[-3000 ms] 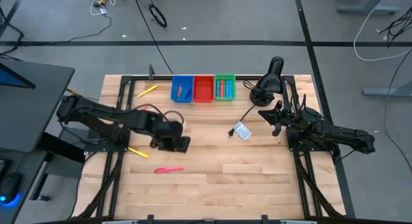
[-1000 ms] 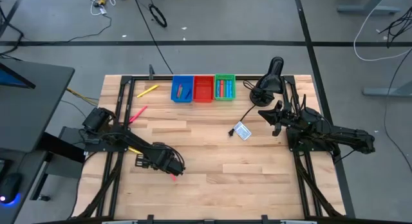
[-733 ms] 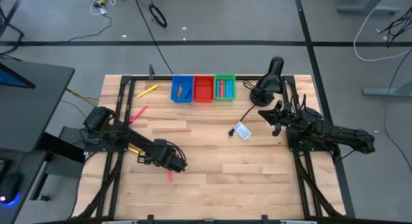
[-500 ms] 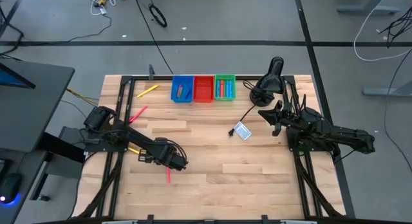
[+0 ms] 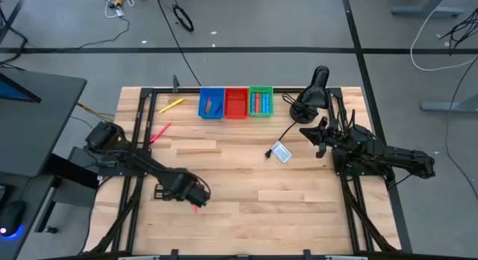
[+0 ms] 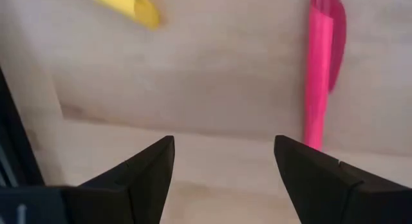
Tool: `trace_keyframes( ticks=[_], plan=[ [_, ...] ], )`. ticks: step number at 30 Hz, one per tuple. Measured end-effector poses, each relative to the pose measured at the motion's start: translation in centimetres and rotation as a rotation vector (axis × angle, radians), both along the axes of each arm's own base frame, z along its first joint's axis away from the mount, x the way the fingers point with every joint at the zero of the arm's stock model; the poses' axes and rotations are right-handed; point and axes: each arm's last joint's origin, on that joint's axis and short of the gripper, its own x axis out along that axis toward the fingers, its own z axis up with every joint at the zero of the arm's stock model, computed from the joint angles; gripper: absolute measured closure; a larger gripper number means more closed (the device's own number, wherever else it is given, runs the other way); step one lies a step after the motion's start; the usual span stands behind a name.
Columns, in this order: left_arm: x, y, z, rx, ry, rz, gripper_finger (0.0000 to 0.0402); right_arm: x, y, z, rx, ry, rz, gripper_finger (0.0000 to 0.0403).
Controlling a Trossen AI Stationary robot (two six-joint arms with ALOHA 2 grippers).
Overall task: Pick & Place Markers
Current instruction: Put the bottom pink marker into the red bin
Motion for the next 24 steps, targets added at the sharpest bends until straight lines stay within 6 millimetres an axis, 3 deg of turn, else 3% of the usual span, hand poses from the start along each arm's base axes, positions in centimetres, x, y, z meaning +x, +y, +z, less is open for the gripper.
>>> trace_keyframes(
  ticks=[11, 24],
  plan=[
    [0.9, -2.5, 0.5, -0.061, -0.222, 0.123, 0.0126, 0.0, 0.0, 0.0, 0.0, 0.0, 0.001, 0.0392],
    [2.1, -1.0, -0.2, -0.007, -0.235, 0.16, 0.0126, 0.0, 0.0, 0.0, 0.0, 0.0, 0.0, 0.0392]
  ],
)
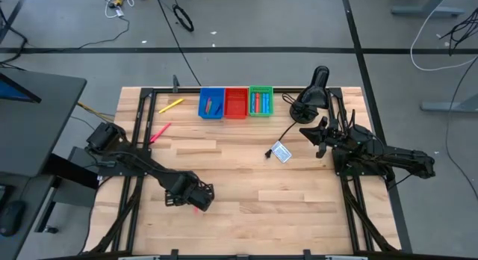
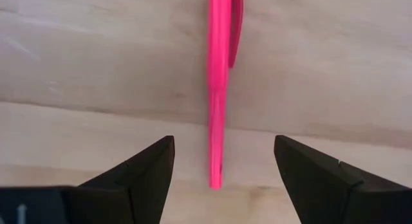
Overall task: Pick & Place Markers
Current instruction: Put the bottom pink marker into the red bin
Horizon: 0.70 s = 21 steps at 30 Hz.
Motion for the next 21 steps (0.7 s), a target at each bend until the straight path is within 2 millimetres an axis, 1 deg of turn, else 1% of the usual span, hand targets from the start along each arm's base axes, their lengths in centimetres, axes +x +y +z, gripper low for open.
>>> trace_keyframes(
  ticks=[21],
  plan=[
    [1.0, -0.6, -3.2, 0.02, 0.061, -0.031, 0.0127, 0.0, 0.0, 0.0, 0.0, 0.001, 0.0, 0.0392]
  ],
)
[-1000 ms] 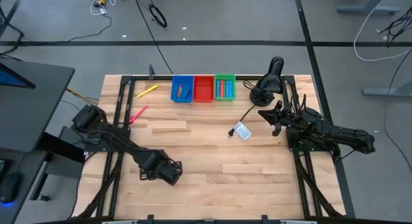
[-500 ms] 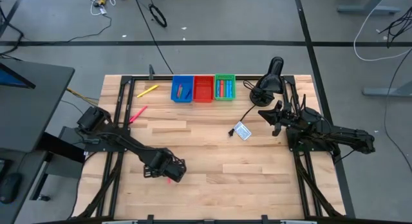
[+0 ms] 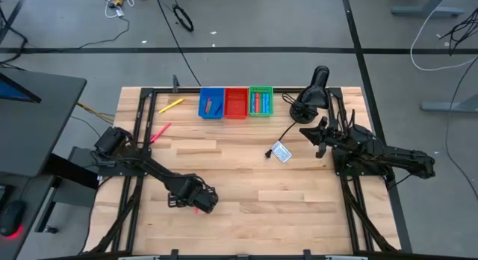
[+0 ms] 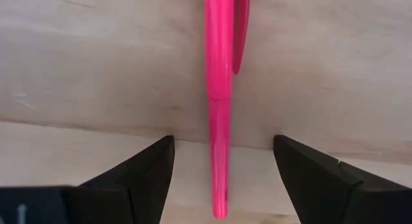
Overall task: Pick & Place Markers
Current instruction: Put the bottom pink marker into the red bin
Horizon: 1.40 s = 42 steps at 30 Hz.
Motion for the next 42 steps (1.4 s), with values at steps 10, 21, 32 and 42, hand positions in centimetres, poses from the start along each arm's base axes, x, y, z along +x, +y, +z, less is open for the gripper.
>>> trace_keyframes(
  ticks=[10, 21, 32, 42],
  plan=[
    [0.2, 0.1, -0.2, -0.007, -0.01, -0.012, 0.0195, 0.0, 0.0, 0.0, 0.0, -0.001, 0.0, 0.0392],
    [0.3, 0.0, -0.3, -0.004, -0.02, -0.066, 0.0311, 0.0, 0.0, 0.0, 0.0, -0.001, 0.0, 0.0392],
    [0.3, 0.1, 0.1, 0.016, -0.045, -0.072, 0.0377, 0.0, 0.0, 0.0, 0.0, -0.001, 0.0, 0.0392],
    [0.3, 2.4, 2.7, 0.055, -0.1, -0.085, 0.0378, 0.0, 0.0, 0.0, 0.0, -0.002, 0.0, 0.0392]
  ],
)
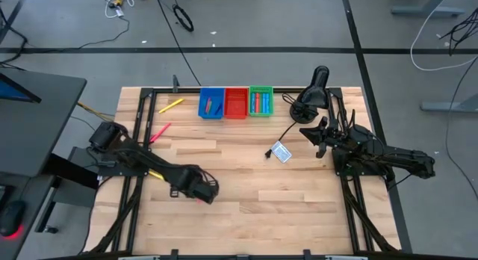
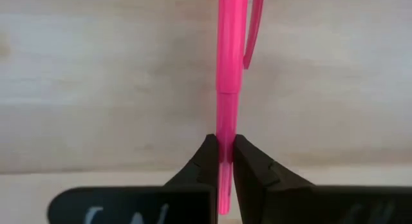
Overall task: Pick & Place Markers
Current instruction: Put the bottom pink marker into the red bin
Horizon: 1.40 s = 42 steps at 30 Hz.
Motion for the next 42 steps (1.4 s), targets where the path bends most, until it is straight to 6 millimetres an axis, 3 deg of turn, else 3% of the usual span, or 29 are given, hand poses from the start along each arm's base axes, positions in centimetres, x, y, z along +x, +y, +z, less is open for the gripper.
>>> trace_keyframes(
  ticks=[16, 29, 42],
  plan=[
    [-0.6, 4.3, 4.9, -0.096, -0.076, -0.123, 0.0377, 0.0, 0.0, 0.0, 0.0, 0.0, 0.0, 0.0392],
    [-3.8, 8.2, 9.8, -0.081, -0.171, -0.145, 0.0378, 0.0, 0.0, 0.0, 0.0, 0.0, 0.001, 0.0392],
    [-7.2, 10.8, 11.1, -0.106, -0.049, -0.298, 0.0378, 0.0, 0.0, 0.0, 0.0, 0.002, 0.0, 0.0392]
  ],
)
